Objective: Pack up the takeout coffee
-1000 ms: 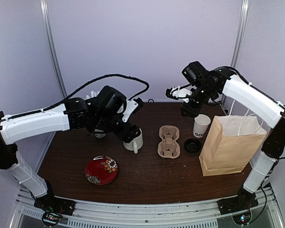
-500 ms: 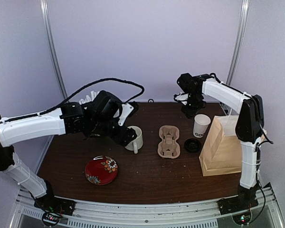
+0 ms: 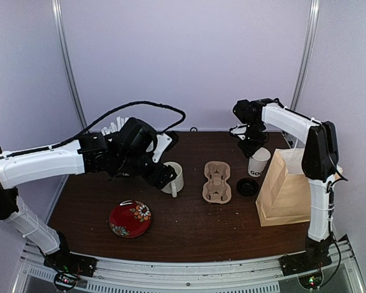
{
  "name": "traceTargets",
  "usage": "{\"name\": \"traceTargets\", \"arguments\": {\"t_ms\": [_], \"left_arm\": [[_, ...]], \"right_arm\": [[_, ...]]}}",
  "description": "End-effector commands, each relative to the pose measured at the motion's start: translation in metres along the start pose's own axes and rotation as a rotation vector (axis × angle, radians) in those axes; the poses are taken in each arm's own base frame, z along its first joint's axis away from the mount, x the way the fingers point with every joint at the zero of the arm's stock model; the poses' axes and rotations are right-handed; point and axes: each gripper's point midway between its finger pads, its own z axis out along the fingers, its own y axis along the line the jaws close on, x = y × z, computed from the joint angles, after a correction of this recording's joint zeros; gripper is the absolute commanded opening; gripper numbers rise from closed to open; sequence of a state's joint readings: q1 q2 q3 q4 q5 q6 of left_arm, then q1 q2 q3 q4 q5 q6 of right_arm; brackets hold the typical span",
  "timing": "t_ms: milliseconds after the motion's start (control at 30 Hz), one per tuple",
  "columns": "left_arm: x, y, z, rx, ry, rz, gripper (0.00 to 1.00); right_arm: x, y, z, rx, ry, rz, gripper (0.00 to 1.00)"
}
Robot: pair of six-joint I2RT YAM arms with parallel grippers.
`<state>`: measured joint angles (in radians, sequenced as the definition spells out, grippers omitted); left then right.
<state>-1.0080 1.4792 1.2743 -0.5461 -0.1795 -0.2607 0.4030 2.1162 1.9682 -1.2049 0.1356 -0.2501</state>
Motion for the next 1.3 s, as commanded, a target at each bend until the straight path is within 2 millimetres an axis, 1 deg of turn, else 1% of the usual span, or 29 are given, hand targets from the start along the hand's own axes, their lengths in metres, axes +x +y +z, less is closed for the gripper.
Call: {"name": "traceTargets", "arguments": {"t_ms": [0,67,167,233,367,467,533,733,800,933,967,1000,1033,1067,1100,1133,1200,1267], "left_arm": [[-0.011,-0.002,-0.002,0.014,-0.049,-0.015,0.74],[-0.011,-0.003,-0.001,0.015,-0.047,-0.014,0.74],[-0.01,-0.003,-0.001,0.017,-0.043,-0.014,0.74],[-0.011,-0.004,-0.001,0.018,-0.046,-0.012,0.74],[-0.015,-0.003,-0.004,0.02,-0.057,-0.014,0.74],[-0.019,-0.004,-0.008,0.024,-0.07,-0.012,0.74],[-0.024,-0.003,-0.013,0.018,-0.078,-0.009,0.74],[-0.037,0.006,-0.028,-0.021,-0.119,0.007,0.75],[-0.041,0.01,-0.033,-0.043,-0.127,0.016,0.75],[-0.047,0.025,-0.045,-0.121,-0.137,0.021,0.75],[-0.048,0.03,-0.049,-0.146,-0.139,0.017,0.76],[-0.048,0.038,-0.053,-0.179,-0.139,0.002,0.77],[-0.047,0.048,-0.057,-0.215,-0.132,-0.023,0.77],[-0.047,0.059,-0.061,-0.245,-0.132,-0.061,0.77],[-0.048,0.065,-0.066,-0.261,-0.138,-0.076,0.77],[-0.047,0.07,-0.071,-0.275,-0.147,-0.09,0.77],[-0.049,0.079,-0.082,-0.294,-0.177,-0.117,0.77],[-0.051,0.086,-0.092,-0.309,-0.2,-0.131,0.77]], "right_arm": [[0.01,0.005,0.012,-0.038,0.047,0.015,0.3],[0.01,0.005,0.012,-0.039,0.046,0.015,0.25],[0.01,0.002,0.008,-0.03,0.037,0.014,0.19],[0.01,0.0,0.004,-0.017,0.03,0.009,0.13],[0.008,-0.006,-0.014,0.001,-0.014,0.0,0.04],[0.006,-0.008,-0.03,0.007,-0.055,-0.011,0.0],[0.004,-0.006,-0.044,0.01,-0.091,-0.028,0.0],[-0.007,0.01,-0.092,0.024,-0.241,-0.112,0.0],[-0.008,0.026,-0.108,-0.005,-0.281,-0.177,0.0],[-0.005,0.078,-0.139,-0.062,-0.387,-0.354,0.0],[-0.001,0.091,-0.146,-0.075,-0.405,-0.41,0.0],[0.004,0.109,-0.152,-0.111,-0.427,-0.464,0.0],[0.01,0.123,-0.158,-0.132,-0.445,-0.506,0.0],[0.016,0.138,-0.168,-0.155,-0.472,-0.551,0.0],[0.022,0.148,-0.17,-0.178,-0.475,-0.585,0.0],[0.029,0.16,-0.177,-0.202,-0.489,-0.626,0.0],[0.044,0.188,-0.184,-0.247,-0.506,-0.713,0.0],[0.058,0.213,-0.187,-0.28,-0.514,-0.79,0.0]]}}
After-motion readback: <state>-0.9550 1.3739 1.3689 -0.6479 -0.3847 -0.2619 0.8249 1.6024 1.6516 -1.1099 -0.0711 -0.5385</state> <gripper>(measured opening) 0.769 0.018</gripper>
